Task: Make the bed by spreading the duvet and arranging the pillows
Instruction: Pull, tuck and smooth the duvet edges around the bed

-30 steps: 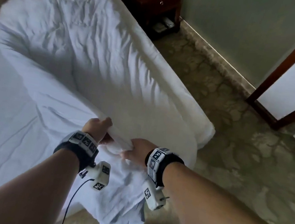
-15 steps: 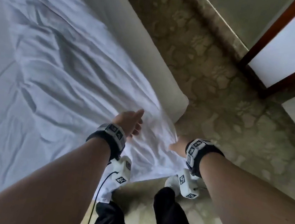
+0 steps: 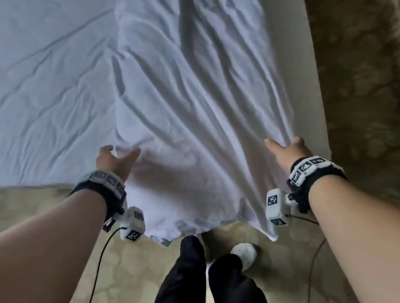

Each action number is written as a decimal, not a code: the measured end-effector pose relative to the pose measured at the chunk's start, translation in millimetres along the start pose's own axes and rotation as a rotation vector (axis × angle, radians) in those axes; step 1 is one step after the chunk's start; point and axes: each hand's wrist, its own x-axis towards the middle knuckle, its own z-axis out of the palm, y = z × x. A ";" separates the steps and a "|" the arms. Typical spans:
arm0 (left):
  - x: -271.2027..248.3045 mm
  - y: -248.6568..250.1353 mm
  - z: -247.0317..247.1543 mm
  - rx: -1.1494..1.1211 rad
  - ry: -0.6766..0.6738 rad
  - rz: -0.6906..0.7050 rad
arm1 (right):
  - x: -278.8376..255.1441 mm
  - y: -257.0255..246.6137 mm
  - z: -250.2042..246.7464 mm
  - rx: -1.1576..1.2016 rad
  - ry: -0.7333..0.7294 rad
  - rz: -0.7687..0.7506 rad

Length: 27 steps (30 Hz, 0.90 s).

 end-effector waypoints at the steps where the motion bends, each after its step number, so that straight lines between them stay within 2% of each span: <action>1: 4.8 -11.4 0.6 -0.046 -0.039 -0.032 | 4.0 -2.9 5.5 0.042 0.003 0.011; 4: 22.7 -44.4 7.8 -0.102 -0.143 -0.087 | 13.5 -8.3 23.9 0.109 0.043 0.055; 7: 32.0 -64.1 21.6 -0.170 -0.260 -0.045 | 13.3 -9.5 37.8 0.069 0.071 0.064; 13: 27.0 -67.1 30.3 -0.229 -0.354 0.011 | 11.6 -5.8 36.7 -0.006 0.102 0.016; 15: 28.2 -82.5 33.1 -0.276 -0.425 -0.023 | 15.3 2.4 33.8 -0.004 0.104 0.045; 17: 28.7 -108.1 39.8 -0.355 -0.513 -0.135 | 20.0 9.4 35.1 0.024 0.084 0.067; 19: 17.0 -122.3 44.9 -0.423 -0.572 -0.179 | 24.9 12.8 38.5 0.057 0.051 0.067; 25: -34.3 -113.3 52.6 -0.544 -0.649 -0.087 | 21.0 22.8 39.7 0.036 -0.010 0.030; 27: -45.1 -113.0 46.2 -0.567 -0.664 -0.105 | 15.5 27.6 36.9 0.012 -0.028 -0.006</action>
